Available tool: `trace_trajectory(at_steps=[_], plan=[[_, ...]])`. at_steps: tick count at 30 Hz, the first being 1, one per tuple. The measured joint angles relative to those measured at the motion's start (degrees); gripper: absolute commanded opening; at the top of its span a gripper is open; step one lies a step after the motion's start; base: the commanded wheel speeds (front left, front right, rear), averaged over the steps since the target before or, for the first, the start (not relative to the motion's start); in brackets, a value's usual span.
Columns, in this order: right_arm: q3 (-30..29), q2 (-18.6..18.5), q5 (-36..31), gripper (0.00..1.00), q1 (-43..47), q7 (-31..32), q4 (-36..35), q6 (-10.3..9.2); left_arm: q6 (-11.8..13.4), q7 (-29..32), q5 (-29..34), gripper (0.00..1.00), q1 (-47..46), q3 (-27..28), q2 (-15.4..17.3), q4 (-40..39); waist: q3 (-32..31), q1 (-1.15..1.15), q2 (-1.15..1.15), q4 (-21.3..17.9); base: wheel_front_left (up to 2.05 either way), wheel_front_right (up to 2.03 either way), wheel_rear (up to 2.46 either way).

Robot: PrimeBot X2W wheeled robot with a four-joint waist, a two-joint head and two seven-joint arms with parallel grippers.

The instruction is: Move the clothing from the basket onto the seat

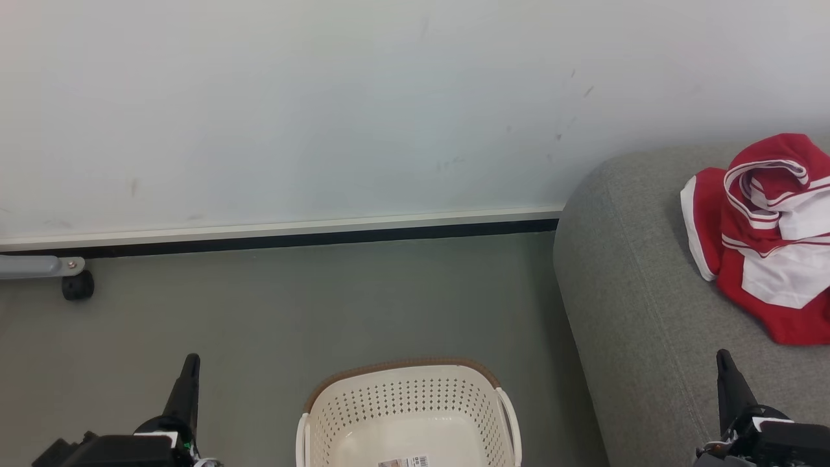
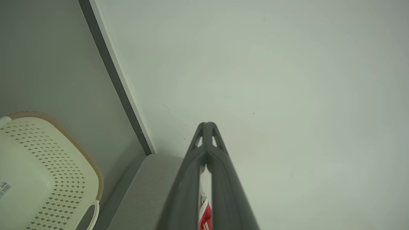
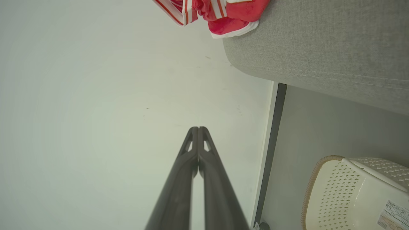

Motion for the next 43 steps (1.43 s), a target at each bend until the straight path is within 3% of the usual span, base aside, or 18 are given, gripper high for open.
trace_trajectory(at_steps=[43], plan=[[0.0, 0.0, 0.0, 0.0, 0.0, 0.0, 0.0, 0.0, 0.0, 0.0, 0.0, 0.0, 0.0, 0.0, 0.0, 0.0, 0.0, 0.0, 0.0, 0.0, 0.0, 0.0, 0.0]])
